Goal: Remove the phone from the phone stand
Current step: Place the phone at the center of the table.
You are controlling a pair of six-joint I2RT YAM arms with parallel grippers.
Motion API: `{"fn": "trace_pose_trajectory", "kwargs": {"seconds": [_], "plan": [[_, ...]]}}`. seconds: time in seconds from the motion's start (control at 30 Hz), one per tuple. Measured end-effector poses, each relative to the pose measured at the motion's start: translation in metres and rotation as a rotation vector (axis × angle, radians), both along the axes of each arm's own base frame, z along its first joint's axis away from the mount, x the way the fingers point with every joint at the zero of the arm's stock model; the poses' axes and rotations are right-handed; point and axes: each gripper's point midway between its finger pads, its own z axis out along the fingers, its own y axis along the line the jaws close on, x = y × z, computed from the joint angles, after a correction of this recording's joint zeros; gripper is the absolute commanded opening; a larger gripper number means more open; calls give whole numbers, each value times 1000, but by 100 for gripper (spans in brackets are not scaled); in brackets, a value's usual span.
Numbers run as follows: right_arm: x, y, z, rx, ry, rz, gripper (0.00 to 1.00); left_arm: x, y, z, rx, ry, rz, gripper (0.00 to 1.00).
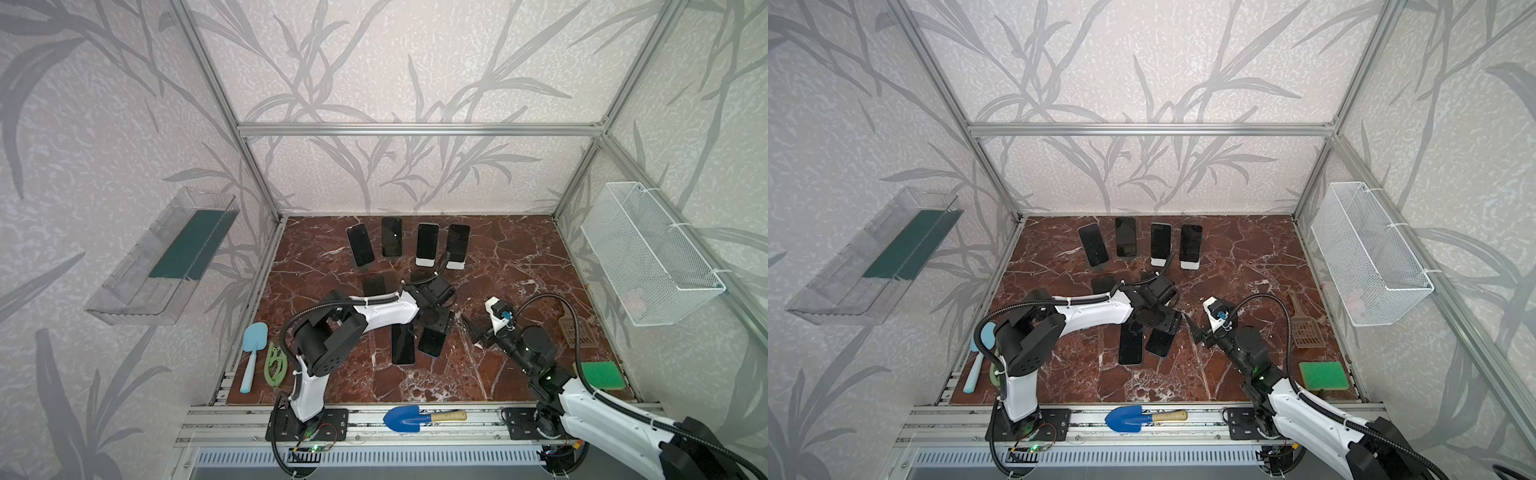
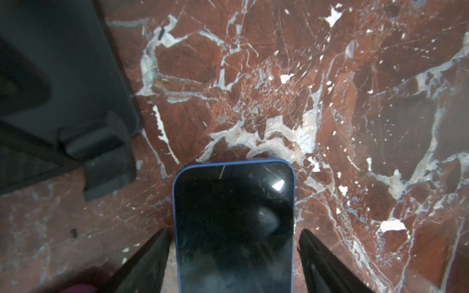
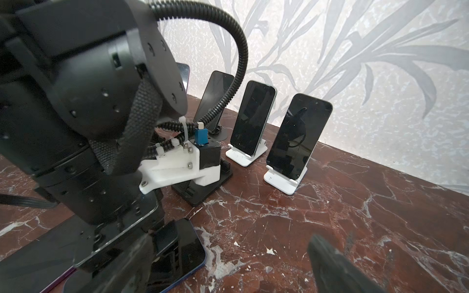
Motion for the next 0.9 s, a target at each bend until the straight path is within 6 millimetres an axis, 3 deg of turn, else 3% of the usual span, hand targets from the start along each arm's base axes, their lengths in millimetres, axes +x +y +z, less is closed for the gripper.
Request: {"fn": "trace_pose_trajectory", "kwargs": {"seconds": [0.27,0.57,0.77,0.9], "plan": [[1,-1,1,5,-1,-9,94,5,-12,-4,113,-38,-48,84],[1,-6,11,34,-25,-37,95,14,-12,-6,174,-55,-31,64],[2,-8,11,37,-26,-46,95,13,-7,-7,183,-36,21,64],[3,-9,13,40,-31,-54,95,12,-1,-7,192,-9,66,57]]}}
